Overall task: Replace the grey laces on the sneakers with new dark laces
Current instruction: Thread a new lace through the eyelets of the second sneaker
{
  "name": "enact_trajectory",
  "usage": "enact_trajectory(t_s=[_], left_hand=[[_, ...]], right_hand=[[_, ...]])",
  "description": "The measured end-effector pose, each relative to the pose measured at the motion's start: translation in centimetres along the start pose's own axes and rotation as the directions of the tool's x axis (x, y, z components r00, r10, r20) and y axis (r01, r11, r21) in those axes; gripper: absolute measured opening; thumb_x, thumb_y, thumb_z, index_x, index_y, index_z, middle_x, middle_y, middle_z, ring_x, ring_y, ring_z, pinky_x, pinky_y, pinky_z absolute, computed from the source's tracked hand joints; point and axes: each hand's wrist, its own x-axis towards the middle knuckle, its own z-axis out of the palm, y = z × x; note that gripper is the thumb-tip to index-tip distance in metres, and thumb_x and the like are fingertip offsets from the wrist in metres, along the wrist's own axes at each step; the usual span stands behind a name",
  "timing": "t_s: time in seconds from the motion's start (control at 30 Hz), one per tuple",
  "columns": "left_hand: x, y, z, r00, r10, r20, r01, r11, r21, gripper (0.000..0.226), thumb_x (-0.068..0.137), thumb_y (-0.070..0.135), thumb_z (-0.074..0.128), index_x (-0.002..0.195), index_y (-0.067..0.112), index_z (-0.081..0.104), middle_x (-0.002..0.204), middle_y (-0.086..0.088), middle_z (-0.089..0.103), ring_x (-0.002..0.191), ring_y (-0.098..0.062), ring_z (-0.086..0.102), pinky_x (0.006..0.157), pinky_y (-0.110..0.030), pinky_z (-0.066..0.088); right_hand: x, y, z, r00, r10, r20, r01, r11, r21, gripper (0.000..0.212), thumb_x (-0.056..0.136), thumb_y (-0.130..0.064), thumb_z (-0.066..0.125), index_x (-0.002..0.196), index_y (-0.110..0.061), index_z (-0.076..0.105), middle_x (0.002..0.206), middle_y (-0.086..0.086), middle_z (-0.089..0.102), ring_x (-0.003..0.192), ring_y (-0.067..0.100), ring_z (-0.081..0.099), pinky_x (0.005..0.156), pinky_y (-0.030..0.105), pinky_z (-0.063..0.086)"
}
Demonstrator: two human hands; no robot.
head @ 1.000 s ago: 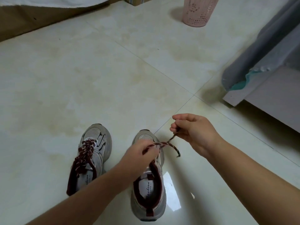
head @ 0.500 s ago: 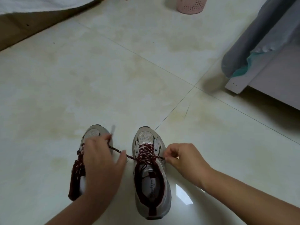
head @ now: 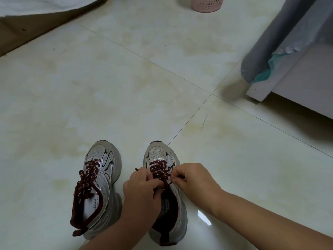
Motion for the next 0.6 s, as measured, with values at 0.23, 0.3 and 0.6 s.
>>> enact_trajectory(t_s=[0.23,0.3,0.6], left_hand=[[0.32,0.63,0.18,0.993,-0.115,0.037,0.118,0.991,-0.063,0.025,0.044,0.015,0.089,0.054,0.025,0.069,0.063,0.021,0.021,0.059,-0.012,0.038,0.052,-0.022,0.025],[0.34,0.67,0.24,0.99,-0.134,0.045,0.137,0.988,-0.068,0.026,0.043,0.016,0.089,0.054,0.026,0.068,0.063,0.021,0.02,0.059,-0.011,0.037,0.053,-0.017,0.02],[0.09,0.7,0.36,0.991,-0.13,0.027,0.132,0.986,-0.103,0.021,0.049,0.019,0.088,0.055,0.025,0.068,0.064,0.021,0.022,0.06,-0.012,0.038,0.054,-0.028,0.028]], right_hand=[[0.35,-0.71,0.51,0.996,0.09,-0.015,-0.091,0.993,-0.077,0.018,0.092,-0.012,0.048,0.097,-0.016,0.065,0.102,0.002,0.067,0.097,0.018,0.057,0.08,0.025,0.042],[0.39,-0.88,0.68,0.998,0.061,0.012,-0.059,0.99,-0.132,0.019,0.089,-0.008,0.047,0.093,-0.017,0.063,0.104,0.002,0.066,0.097,0.02,0.056,0.08,0.027,0.042],[0.17,-0.19,0.37,0.986,0.166,-0.012,-0.164,0.982,0.088,0.017,0.082,-0.023,0.067,0.072,-0.022,0.052,0.073,-0.004,0.057,0.072,0.015,0.049,0.063,0.023,0.037]])
